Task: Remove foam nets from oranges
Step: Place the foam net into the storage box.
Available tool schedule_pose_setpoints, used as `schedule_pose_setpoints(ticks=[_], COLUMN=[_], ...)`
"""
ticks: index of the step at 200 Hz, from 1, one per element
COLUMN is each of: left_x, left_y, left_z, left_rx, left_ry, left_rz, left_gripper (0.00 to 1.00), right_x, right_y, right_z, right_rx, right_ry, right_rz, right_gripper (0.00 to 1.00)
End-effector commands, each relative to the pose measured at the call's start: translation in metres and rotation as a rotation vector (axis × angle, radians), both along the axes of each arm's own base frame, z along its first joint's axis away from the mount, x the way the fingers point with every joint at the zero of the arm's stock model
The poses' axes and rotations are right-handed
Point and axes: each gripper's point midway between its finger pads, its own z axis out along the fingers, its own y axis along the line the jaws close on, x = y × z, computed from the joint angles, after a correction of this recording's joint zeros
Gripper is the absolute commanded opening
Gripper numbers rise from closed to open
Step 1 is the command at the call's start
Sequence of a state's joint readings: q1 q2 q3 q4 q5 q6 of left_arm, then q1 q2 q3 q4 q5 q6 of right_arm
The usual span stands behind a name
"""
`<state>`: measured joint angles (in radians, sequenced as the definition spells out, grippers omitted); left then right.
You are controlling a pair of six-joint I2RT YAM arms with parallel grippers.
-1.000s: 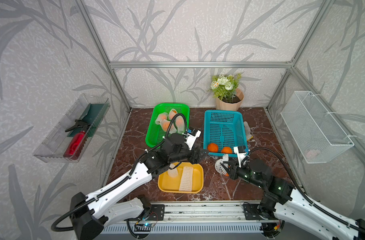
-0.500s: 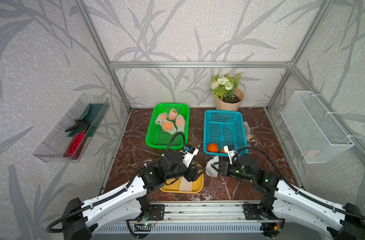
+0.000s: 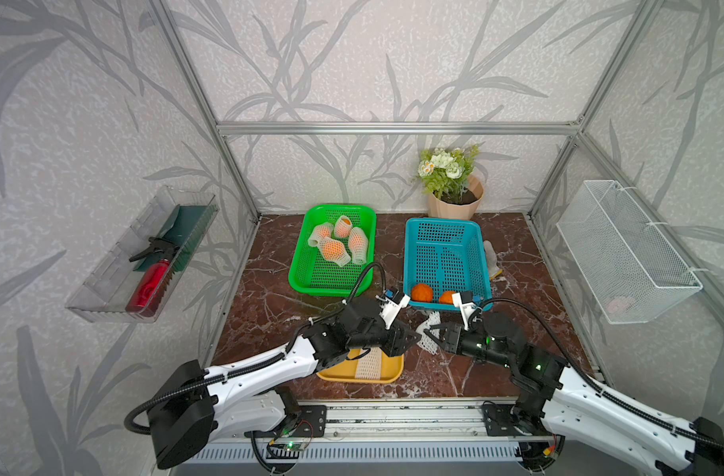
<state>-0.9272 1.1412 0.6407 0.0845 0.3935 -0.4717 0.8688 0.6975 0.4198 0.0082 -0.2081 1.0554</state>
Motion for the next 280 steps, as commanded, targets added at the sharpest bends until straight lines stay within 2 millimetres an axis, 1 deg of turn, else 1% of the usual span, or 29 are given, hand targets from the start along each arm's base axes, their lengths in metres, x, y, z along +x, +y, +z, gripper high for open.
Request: schedule_pose_setpoints(ticks=[1,18,32,50,62,78,98,103,111,121,124,130,138,153,166,189,205,215,234,254,280], left_x=[0.003,0.002,0.001,0.000,-0.001,-0.002,-0.001,0.000,0.002,0.003,0.003,0.003,0.002,-0.002,-0.005,-0.011,-0.014,-0.017,-0.022,-0.023,-0.023], left_y=[-0.011,-0.014,-0.017,-0.020,-0.021,-0.022,-0.019,-0.018,-0.016,-0.013,-0.012,-0.008,-0.003,0.009,0.024,0.055,0.076,0.085,0.096,0.105,0.109], left_z=[0.034,0.038,0.038,0.034,0.033,0.035,0.036,0.037,0.038,0.039,0.040,0.040,0.038,0.034,0.028,0.019,0.008,0.000,-0.016,-0.030,-0.045], left_rx=[-0.088,-0.101,-0.106,-0.104,-0.104,-0.109,-0.103,-0.106,-0.108,-0.101,-0.097,-0.084,-0.060,0.001,0.073,0.179,0.260,0.304,0.380,0.456,0.535], left_ry=[-0.056,-0.057,-0.044,-0.030,-0.024,-0.026,-0.030,-0.033,-0.032,-0.025,-0.021,-0.013,0.000,0.018,0.037,0.065,0.108,0.144,0.207,0.244,0.293], left_rz=[-0.023,-0.036,-0.050,-0.061,-0.068,-0.075,-0.070,-0.067,-0.057,-0.046,-0.044,-0.036,-0.027,-0.010,0.021,0.093,0.156,0.180,0.213,0.232,0.235], left_gripper=[0.49,0.47,0.43,0.36,0.29,0.21,0.14,0.14,0.13,0.13,0.13,0.13,0.13,0.12,0.12,0.12,0.12,0.12,0.17,0.15,0.14], right_x=[-0.001,-0.002,-0.001,0.000,0.000,0.000,0.000,0.000,-0.001,-0.002,-0.002,-0.003,-0.005,-0.008,-0.012,-0.020,-0.025,-0.027,-0.027,-0.026,-0.023], right_y=[-0.003,-0.003,-0.003,-0.003,-0.003,-0.003,-0.004,-0.004,-0.006,-0.008,-0.009,-0.011,-0.016,-0.028,-0.041,-0.067,-0.077,-0.083,-0.088,-0.086,-0.085], right_z=[-0.005,-0.006,-0.007,-0.005,-0.004,-0.005,-0.004,-0.004,-0.004,-0.003,-0.003,-0.003,-0.005,-0.008,-0.012,-0.029,-0.038,-0.045,-0.057,-0.067,-0.074], right_rx=[-0.003,-0.002,-0.002,0.006,0.009,0.011,0.020,0.021,0.017,0.009,0.002,-0.014,-0.041,-0.114,-0.196,-0.374,-0.461,-0.510,-0.577,-0.612,-0.642], right_ry=[0.013,0.017,0.017,0.013,0.011,0.017,0.017,0.015,0.015,0.011,0.010,0.010,0.011,0.000,-0.006,0.010,0.023,0.042,0.075,0.097,0.107], right_rz=[-0.011,-0.011,-0.015,-0.022,-0.021,-0.021,-0.027,-0.029,-0.030,-0.030,-0.030,-0.034,-0.041,-0.045,-0.054,-0.060,-0.042,-0.039,-0.038,-0.026,-0.026], right_gripper=[0.13,0.13,0.14,0.14,0.15,0.15,0.18,0.20,0.26,0.40,0.45,0.55,0.65,0.75,0.81,0.84,0.85,0.85,0.86,0.86,0.87])
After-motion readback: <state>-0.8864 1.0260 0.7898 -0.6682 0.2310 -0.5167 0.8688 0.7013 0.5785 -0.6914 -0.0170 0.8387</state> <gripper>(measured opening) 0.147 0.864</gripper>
